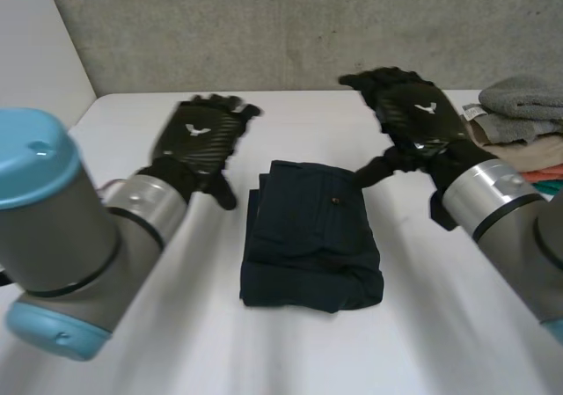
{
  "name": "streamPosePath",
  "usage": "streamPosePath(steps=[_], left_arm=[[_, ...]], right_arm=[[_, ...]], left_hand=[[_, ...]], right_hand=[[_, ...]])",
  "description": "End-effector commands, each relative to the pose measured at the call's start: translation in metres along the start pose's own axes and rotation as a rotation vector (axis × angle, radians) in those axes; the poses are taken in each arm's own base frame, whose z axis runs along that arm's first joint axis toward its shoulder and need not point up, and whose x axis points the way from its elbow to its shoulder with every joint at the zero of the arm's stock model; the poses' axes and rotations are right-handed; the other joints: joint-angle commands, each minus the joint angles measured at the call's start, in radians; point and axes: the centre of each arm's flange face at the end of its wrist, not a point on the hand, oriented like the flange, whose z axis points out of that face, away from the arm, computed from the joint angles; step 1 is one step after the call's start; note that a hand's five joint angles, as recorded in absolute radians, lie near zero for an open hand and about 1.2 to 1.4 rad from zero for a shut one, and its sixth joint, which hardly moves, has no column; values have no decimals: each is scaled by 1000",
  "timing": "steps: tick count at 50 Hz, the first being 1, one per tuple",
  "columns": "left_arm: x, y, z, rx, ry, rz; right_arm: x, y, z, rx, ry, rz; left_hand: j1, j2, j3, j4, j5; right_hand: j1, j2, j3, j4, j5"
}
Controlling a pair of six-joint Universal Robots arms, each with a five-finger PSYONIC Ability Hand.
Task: Fold the laundry.
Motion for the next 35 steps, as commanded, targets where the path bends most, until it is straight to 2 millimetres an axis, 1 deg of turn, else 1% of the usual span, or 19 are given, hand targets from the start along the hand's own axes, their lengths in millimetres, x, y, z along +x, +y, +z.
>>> streamPosePath(steps=[1,2,3,4,5,6,8,9,10,12,13,17,20,24,29,33,34,35], left_arm=[[63,17,19,13,231,-9],[68,20,22,12,246,-7],[76,27,29,9,269,-5],[78,31,34,3,273,-4],[80,34,38,0,274,0],[82,43,47,-19,268,7],[82,52,53,-51,254,20],[80,57,57,-71,242,28],[75,66,63,-117,211,41],[69,75,67,-164,178,54],[63,84,70,-216,148,70],[51,101,71,-348,107,102],[47,110,69,-423,106,121],[47,115,64,-471,123,125],[49,112,59,-478,144,117],[47,100,55,-452,147,109],[43,91,54,-428,137,104],[42,85,53,-413,133,102]], right_arm=[[25,37,12,-224,75,-37],[26,41,14,-249,74,-35],[26,52,17,-306,69,-20],[26,57,18,-328,68,-15],[26,62,19,-352,68,-8],[24,70,22,-391,67,1],[24,77,25,-411,70,8],[23,81,27,-420,67,11],[22,88,30,-435,59,9],[19,94,33,-447,48,9],[15,101,35,-462,32,11],[2,115,36,-491,-6,-8],[-7,124,35,-512,-31,-39],[-9,130,35,-521,-29,-90],[-7,131,36,-525,-7,-157],[-5,125,37,-516,2,-195],[-5,116,37,-497,8,-212],[-5,111,37,-484,14,-221]], left_hand=[[-13,-30,-35,-26,-47],[-13,-30,-35,-26,-47],[-13,-30,-35,-26,-47],[-13,-30,-35,-26,-47],[-13,-30,-35,-26,-47],[-13,-30,-35,-26,-47],[-13,-30,-35,-26,-47],[-13,-30,-35,-26,-47],[-13,-30,-35,-26,-47],[-13,-30,-35,-26,-47],[-13,-30,-35,-26,-47],[-13,-30,-35,-26,-47],[-13,-30,-35,-26,-47],[-13,-30,-35,-26,-47],[-13,-30,-35,-26,-47],[-13,-30,-35,-26,-47],[-13,-30,-35,-26,-47],[-13,-30,-35,-26,-47]], right_hand=[[-48,-35,-32,-31,-49],[-48,-35,-32,-31,-49],[-48,-35,-32,-31,-49],[-48,-35,-32,-31,-49],[-48,-35,-32,-31,-49],[-48,-35,-32,-31,-49],[-48,-35,-32,-31,-49],[-48,-35,-32,-31,-49],[-48,-35,-32,-31,-49],[-48,-35,-32,-31,-49],[-48,-35,-32,-31,-49],[-48,-35,-32,-31,-49],[-48,-35,-32,-31,-49],[-48,-35,-32,-31,-49],[-48,-35,-32,-31,-49],[-48,-35,-32,-31,-49],[-48,-35,-32,-31,-49],[-48,-35,-32,-31,-49]])
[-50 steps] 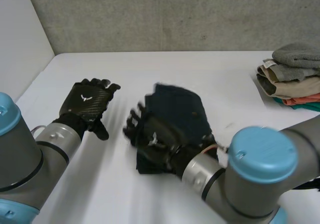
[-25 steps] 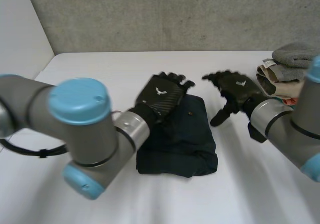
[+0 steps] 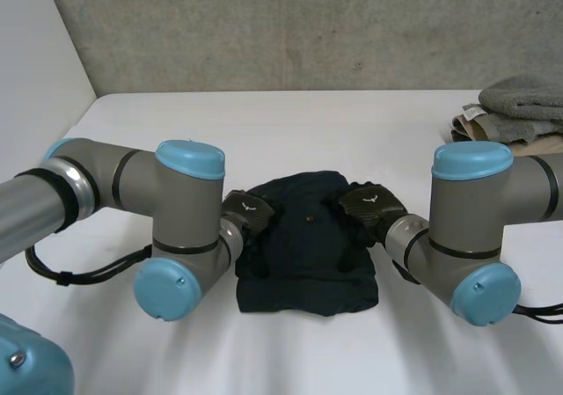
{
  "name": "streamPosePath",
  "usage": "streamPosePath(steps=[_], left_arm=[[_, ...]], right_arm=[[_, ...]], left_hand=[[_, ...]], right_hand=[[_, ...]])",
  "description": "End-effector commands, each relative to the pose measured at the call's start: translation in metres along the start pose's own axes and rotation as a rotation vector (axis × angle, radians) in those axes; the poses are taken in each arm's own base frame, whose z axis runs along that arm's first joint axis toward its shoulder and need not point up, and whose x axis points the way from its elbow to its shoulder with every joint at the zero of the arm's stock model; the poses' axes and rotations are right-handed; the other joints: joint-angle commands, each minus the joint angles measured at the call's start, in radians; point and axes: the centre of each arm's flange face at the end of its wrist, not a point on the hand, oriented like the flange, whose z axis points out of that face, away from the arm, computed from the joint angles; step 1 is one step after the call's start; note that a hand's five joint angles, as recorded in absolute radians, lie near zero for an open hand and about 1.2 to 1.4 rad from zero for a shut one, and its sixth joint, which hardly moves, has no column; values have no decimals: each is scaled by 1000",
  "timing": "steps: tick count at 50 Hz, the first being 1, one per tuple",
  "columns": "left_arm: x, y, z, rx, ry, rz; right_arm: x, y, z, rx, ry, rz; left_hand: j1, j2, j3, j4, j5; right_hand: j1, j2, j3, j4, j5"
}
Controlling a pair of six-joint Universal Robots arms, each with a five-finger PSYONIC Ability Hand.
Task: Fold the laundry.
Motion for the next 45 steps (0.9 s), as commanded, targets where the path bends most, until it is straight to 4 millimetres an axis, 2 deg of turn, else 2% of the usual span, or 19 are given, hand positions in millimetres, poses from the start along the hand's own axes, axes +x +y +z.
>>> streamPosePath(steps=[1,5,6,9,10,13,15,17,18,21,22,25,29,34,45], left_arm=[[-9,-25,-23,88,-11,-17],[-25,-51,-47,188,-54,-45],[-33,-62,-59,236,-73,-60],[-44,-78,-79,316,-91,-85],[-49,-87,-93,370,-88,-104],[-53,-98,-115,436,-50,-130],[-54,-104,-135,487,20,-151],[-54,-105,-147,505,77,-159],[-53,-104,-156,511,140,-169],[-48,-98,-169,497,245,-181],[-44,-94,-178,487,317,-187],[-33,-82,-191,457,448,-196],[-21,-71,-201,444,539,-190],[-13,-62,-204,445,532,-170],[-15,-64,-199,489,454,-160]], right_arm=[[7,-22,-13,50,61,-66],[5,-43,-35,117,132,-110],[0,-48,-45,144,157,-134],[-11,-50,-62,185,174,-178],[-21,-47,-73,209,176,-216],[-37,-38,-89,240,163,-274],[-53,-23,-102,254,138,-317],[-64,-11,-110,257,116,-333],[-73,2,-115,253,94,-342],[-84,21,-121,244,69,-346],[-88,30,-120,241,69,-338],[-90,42,-114,257,97,-305],[-92,49,-100,296,121,-292],[-94,51,-82,349,135,-296],[-99,53,-46,414,182,-369]], left_hand=[[16,-2,-21,-26,-47],[16,-2,-21,-26,-47],[16,-2,-21,-26,-47],[16,-2,-21,-26,-47],[16,-2,-21,-26,-47],[16,-2,-21,-26,-47],[16,-2,-21,-26,-47],[16,-2,-21,-26,-47],[16,-2,-21,-26,-47],[16,-2,-21,-26,-47],[16,-2,-21,-26,-47],[16,-2,-21,-26,-47],[16,-2,-21,-26,-47],[16,-2,-21,-26,-47],[16,-2,-21,-26,-47]], right_hand=[[-48,-35,-32,-31,-49],[-48,-35,-32,-31,-49],[-48,-35,-32,-31,-49],[-48,-35,-32,-31,-49],[-48,-35,-32,-31,-49],[-48,-35,-32,-31,-49],[-48,-35,-32,-31,-49],[-48,-35,-32,-31,-49],[-48,-35,-32,-31,-49],[-48,-35,-32,-31,-49],[-48,-35,-32,-31,-49],[-48,-35,-32,-31,-49],[-48,-35,-32,-31,-49],[-48,-35,-32,-31,-49],[-48,-35,-32,-31,-49]])
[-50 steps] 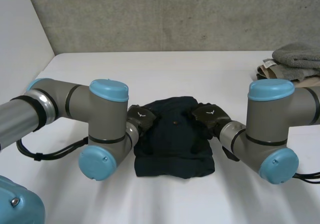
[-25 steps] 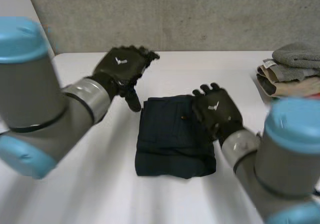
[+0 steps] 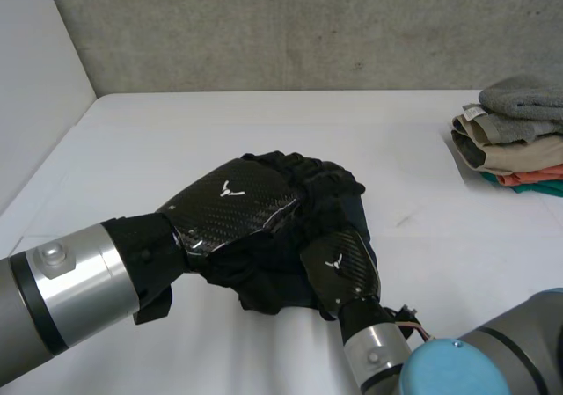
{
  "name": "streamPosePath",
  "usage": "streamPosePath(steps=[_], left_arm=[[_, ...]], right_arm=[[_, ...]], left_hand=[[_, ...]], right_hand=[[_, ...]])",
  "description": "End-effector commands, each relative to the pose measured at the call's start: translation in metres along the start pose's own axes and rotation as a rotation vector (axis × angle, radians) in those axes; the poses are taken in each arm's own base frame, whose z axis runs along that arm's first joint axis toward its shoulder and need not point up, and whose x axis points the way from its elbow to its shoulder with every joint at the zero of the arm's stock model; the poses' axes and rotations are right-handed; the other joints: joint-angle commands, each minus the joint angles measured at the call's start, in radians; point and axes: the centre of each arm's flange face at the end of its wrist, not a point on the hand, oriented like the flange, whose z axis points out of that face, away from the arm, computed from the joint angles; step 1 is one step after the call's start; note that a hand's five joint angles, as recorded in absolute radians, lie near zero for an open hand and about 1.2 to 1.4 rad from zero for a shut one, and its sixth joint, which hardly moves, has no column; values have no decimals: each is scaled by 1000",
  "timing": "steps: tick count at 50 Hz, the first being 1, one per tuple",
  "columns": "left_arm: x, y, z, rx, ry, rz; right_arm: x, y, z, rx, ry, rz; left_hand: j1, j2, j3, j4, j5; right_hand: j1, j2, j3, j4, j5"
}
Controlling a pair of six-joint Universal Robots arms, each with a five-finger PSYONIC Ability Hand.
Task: Fold the laundry.
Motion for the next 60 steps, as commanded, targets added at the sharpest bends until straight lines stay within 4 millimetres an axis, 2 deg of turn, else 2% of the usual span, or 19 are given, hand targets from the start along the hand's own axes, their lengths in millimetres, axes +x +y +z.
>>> streamPosePath(steps=[1,20,23,24,25,31,35,39,40,42,43,45,46,48,49,55,57,58,60], left_arm=[[-5,-2,4,23,-46,5],[-9,-1,5,23,-58,-25],[-10,0,5,22,-62,-27],[-11,0,6,22,-64,-27],[-12,-1,5,25,-67,-26],[-17,-3,5,35,-82,-22],[-21,-8,4,50,-94,-16],[-25,-18,4,80,-110,-8],[-26,-23,4,95,-115,-5],[-27,-27,3,108,-121,-3],[-27,-32,3,123,-126,-1],[-28,-36,3,132,-132,1],[-28,-40,3,143,-137,2],[-28,-43,4,152,-139,2],[-28,-45,4,157,-139,0],[-22,-46,8,158,-125,4],[-21,-44,9,153,-120,2],[-20,-44,9,154,-116,3],[-19,-42,11,151,-110,3]], right_arm=[[-6,9,20,21,24,-58],[0,4,63,63,84,-58],[5,6,73,55,89,-58],[7,6,77,54,81,-56],[8,6,79,53,77,-55],[24,-12,93,111,51,-12],[49,-40,106,195,91,33],[87,-71,122,290,175,63],[107,-84,129,329,217,63],[128,-97,136,366,263,61],[152,-107,141,396,310,55],[177,-117,146,424,356,51],[203,-127,148,451,397,51],[230,-134,150,474,432,59],[257,-138,150,496,465,68],[360,-127,143,545,522,48],[383,-117,141,546,525,25],[406,-105,138,547,527,0],[427,-90,136,544,526,-25]], left_hand=[[16,-2,-20,-26,-47],[16,-2,-20,-26,-47],[16,-2,-20,-26,-47],[16,-2,-20,-26,-47],[16,-2,-20,-26,-47],[16,-2,-20,-26,-47],[16,-2,-20,-26,-47],[16,-2,-20,-26,-47],[16,-2,-20,-26,-47],[16,-2,-20,-26,-47],[16,-2,-20,-26,-47],[16,-2,-20,-26,-47],[16,-2,-20,-26,-47],[16,-2,-20,-26,-47],[16,-2,-20,-26,-47],[16,-2,-20,-26,-47],[16,-2,-20,-26,-47],[16,-2,-20,-26,-47],[16,-2,-20,-26,-47]], right_hand=[[-48,-35,-32,-31,-48],[-48,-35,-32,-31,-48],[400,412,415,417,399],[930,943,946,947,930],[1172,1184,1187,1188,1171],[1174,1187,1190,1191,1174],[1174,1187,1190,1191,1174],[1174,1187,1190,1191,1174],[1174,1187,1190,1191,1174],[1174,1187,1190,1191,1174],[1174,1187,1190,1191,1174],[1174,1187,1190,1191,1174],[1174,1187,1190,1191,1174],[1174,1187,1190,1191,1174],[1174,1187,1190,1191,1174],[1174,1187,1190,1191,1174],[1174,1187,1190,1191,1174],[1174,1187,1190,1191,1174],[1174,1187,1190,1191,1174]])
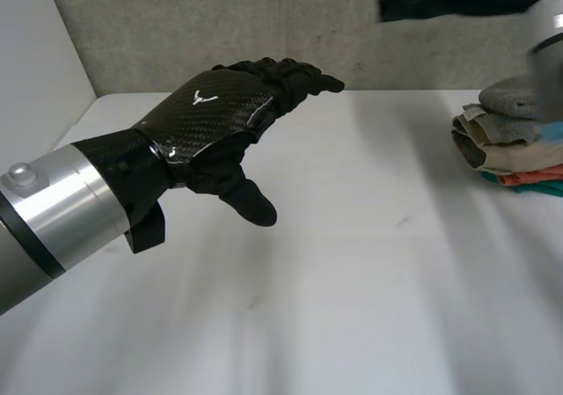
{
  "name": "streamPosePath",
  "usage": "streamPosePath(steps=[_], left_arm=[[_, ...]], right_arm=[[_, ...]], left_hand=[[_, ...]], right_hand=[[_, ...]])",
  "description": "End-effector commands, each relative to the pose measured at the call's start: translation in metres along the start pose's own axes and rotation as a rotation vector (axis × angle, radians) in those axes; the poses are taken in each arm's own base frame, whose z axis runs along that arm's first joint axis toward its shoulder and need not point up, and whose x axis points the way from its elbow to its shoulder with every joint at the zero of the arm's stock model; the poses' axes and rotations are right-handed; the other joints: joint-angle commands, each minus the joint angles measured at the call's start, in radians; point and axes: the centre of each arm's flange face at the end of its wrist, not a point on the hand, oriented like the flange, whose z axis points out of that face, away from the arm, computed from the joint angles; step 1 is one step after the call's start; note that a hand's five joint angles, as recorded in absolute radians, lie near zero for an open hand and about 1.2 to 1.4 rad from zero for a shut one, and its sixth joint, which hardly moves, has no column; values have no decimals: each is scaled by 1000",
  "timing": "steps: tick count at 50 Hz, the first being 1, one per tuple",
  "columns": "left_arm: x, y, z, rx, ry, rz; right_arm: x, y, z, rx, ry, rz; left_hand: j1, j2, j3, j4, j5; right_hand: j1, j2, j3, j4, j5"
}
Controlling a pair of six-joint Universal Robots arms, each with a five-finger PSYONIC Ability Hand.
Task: Fold the laundry.
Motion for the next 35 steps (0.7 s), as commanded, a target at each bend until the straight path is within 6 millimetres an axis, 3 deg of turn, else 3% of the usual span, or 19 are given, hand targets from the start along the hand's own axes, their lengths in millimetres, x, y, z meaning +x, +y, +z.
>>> streamPosePath(steps=[1,2,5,7,14,18,23,30,33,35], left_arm=[[6,6,3,-14,22,-4],[7,8,4,-18,25,-4],[6,11,5,-24,27,-5],[6,15,5,-34,26,-10],[6,25,7,-63,27,-25],[7,31,9,-73,32,-27],[9,33,11,-77,39,-23],[13,30,11,-68,43,-8],[15,27,11,-61,48,-3],[16,27,11,-60,48,-2]], right_arm=[[105,46,16,26,-9,-87],[127,64,13,11,-16,-99],[158,95,3,-30,-26,-94],[179,127,-13,-90,-53,-51],[194,215,-79,-263,-250,56],[193,244,-105,-313,-263,82],[186,253,-115,-338,-268,94],[180,240,-107,-326,-258,91],[180,229,-104,-334,-205,87],[184,218,-101,-347,-123,74]], left_hand=[[16,-2,-21,-26,-47],[16,-2,-21,-26,-47],[16,-2,-21,-26,-47],[16,-2,-21,-26,-47],[16,-2,-21,-26,-47],[16,-2,-21,-26,-47],[16,-2,-21,-26,-47],[16,-2,-21,-26,-47],[16,-2,-21,-26,-47],[16,-2,-21,-26,-47]], right_hand=[[349,234,226,200,286],[349,234,226,200,286],[349,234,226,200,286],[349,234,226,200,286],[349,234,226,200,286],[349,234,226,200,286],[349,234,226,200,286],[349,234,226,200,286],[-831,-946,-954,-980,-894],[-872,-987,-996,-1022,-936]])
